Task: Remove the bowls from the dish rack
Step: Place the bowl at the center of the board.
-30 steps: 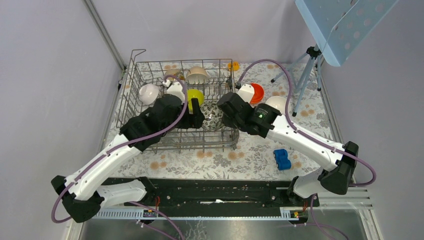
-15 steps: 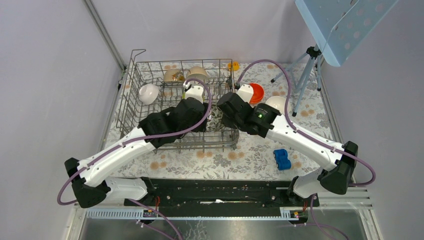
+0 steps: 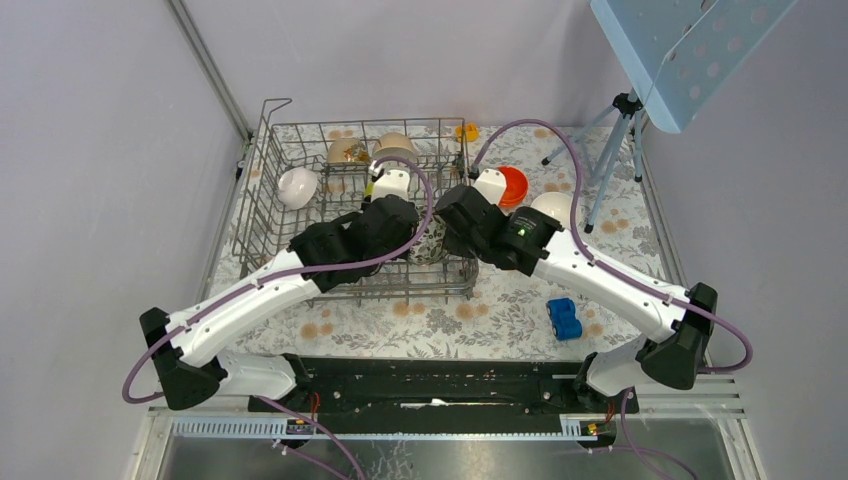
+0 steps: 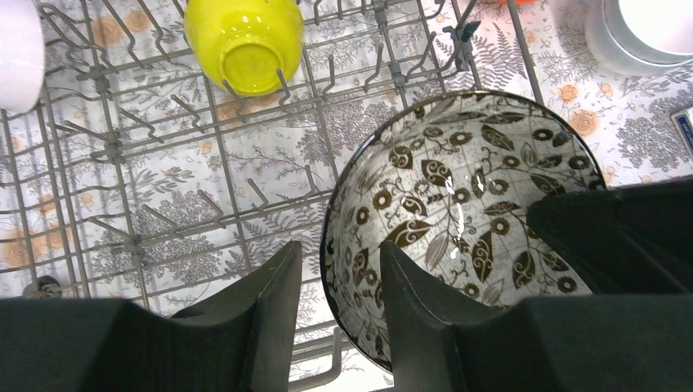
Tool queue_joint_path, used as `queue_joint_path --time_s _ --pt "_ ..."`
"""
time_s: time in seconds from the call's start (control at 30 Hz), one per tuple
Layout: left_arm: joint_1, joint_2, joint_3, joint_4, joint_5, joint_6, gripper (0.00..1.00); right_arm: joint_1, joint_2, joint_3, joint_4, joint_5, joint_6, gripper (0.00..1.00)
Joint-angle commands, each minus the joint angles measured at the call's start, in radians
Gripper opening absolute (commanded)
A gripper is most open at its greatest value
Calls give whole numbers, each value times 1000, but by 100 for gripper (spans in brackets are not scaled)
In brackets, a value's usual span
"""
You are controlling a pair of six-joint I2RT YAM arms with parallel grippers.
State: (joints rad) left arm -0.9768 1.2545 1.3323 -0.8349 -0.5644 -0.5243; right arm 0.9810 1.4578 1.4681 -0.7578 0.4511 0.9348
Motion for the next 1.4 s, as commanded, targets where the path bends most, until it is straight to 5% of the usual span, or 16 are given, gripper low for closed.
queue_joint_path --time_s 0.0,0.43,0.7,0.87,1.0,1.37 --pt "-4 15 58 3 -65 3 42 -4 -62 -1 62 -10 -2 0" --pt "-4 33 58 13 -48 -8 0 -4 -57 -1 64 -43 -44 0" --pt "-4 10 35 21 -44 -17 0 -5 -79 -3 82 -87 -270 50" --pt "-4 2 27 21 -53 -19 0 -5 -108 -12 81 -73 -329 62" --pt "-3 -13 23 27 -45 -22 0 -27 -92 -4 47 -91 -368 62" --pt "-4 -52 8 43 -2 -40 0 -108 -101 -72 163 -352 -364 43"
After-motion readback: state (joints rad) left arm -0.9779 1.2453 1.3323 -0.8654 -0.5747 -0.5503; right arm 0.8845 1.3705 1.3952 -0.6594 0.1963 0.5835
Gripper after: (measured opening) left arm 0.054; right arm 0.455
